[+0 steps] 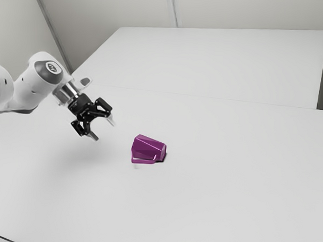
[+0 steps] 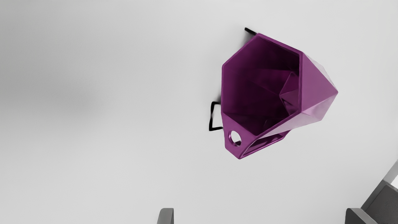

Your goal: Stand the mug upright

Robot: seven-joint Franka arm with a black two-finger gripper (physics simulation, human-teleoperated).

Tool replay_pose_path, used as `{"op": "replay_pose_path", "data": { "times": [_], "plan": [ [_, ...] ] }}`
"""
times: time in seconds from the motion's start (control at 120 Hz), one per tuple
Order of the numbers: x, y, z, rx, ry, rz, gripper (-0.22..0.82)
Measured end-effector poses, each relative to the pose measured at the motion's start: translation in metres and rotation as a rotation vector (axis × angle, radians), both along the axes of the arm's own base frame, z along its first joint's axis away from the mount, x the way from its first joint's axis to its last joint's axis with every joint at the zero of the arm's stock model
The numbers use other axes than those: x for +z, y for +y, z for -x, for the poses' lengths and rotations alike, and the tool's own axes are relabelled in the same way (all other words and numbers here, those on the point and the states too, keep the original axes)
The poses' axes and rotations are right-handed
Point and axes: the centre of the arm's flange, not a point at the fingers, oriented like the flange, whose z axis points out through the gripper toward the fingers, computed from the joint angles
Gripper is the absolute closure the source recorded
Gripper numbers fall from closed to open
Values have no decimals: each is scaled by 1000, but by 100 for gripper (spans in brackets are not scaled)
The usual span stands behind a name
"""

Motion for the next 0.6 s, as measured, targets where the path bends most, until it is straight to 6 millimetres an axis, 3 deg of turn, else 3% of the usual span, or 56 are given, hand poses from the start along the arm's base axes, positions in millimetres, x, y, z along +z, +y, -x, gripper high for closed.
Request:
{"op": "replay_pose_path", "data": {
  "times": [0.175, 0.342, 0.6],
  "plan": [
    [-43, -4, -16, 48, 3, 63, 0],
    [-62, -12, -40, 70, -37, 93, 0],
    [-77, -48, -50, 70, -55, 158, 0]
  ]
}}
